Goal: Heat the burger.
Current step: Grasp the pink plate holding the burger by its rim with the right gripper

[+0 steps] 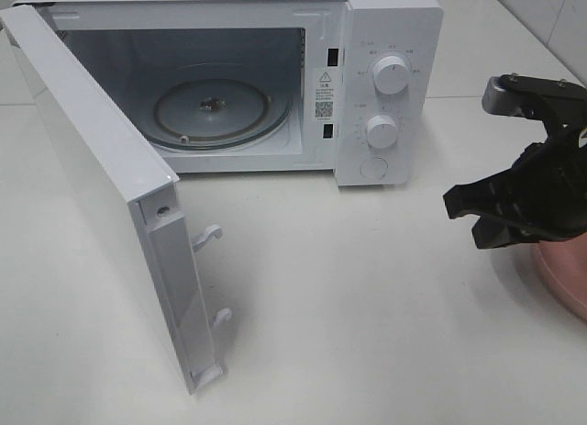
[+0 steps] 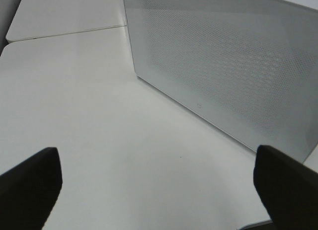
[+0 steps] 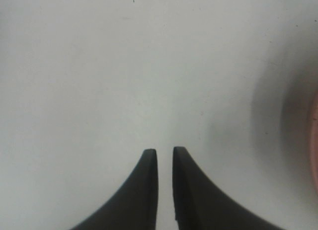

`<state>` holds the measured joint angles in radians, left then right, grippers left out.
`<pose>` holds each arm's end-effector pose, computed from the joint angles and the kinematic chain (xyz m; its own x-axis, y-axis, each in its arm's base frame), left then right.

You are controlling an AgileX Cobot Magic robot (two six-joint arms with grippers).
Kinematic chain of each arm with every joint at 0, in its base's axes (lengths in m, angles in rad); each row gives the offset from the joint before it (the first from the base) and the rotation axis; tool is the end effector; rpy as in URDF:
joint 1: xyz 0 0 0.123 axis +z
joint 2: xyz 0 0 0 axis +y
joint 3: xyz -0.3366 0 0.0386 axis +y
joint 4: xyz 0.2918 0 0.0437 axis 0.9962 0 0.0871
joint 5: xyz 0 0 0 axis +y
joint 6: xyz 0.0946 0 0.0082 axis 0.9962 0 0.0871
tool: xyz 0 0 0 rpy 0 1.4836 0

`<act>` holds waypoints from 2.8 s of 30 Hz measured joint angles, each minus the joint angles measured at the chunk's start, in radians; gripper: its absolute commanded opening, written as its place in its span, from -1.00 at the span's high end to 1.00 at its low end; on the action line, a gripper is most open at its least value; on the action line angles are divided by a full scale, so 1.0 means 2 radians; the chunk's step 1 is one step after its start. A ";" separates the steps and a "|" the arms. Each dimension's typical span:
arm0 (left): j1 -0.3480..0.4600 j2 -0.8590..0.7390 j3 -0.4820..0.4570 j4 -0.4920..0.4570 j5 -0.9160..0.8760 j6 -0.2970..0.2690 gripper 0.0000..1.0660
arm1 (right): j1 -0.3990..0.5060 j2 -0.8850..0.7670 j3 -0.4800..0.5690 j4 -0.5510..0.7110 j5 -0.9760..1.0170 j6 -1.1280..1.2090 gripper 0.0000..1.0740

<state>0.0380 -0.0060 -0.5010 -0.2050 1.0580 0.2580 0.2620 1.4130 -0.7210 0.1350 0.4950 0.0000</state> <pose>-0.0184 -0.0176 0.2984 -0.4146 0.1376 -0.8996 0.1887 0.9800 0.0629 0.2699 0.0787 0.2246 -0.8870 -0.1152 -0.4472 -0.1827 0.9769 0.1107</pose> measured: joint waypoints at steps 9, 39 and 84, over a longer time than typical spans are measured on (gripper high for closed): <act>0.000 0.000 0.000 0.000 0.000 0.000 -0.83 | 0.000 0.001 -0.083 -0.082 0.181 0.000 0.67; 0.000 0.000 0.000 0.000 0.000 0.000 -0.83 | -0.010 0.000 -0.133 -0.189 0.224 0.029 -0.71; 0.000 0.000 0.000 0.000 0.000 0.000 -0.83 | -0.069 0.224 -0.130 -0.185 0.122 0.038 -0.42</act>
<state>0.0380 -0.0060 -0.5010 -0.2050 1.0580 0.2580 0.1230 1.8600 -0.9820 -0.2350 0.7390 0.0750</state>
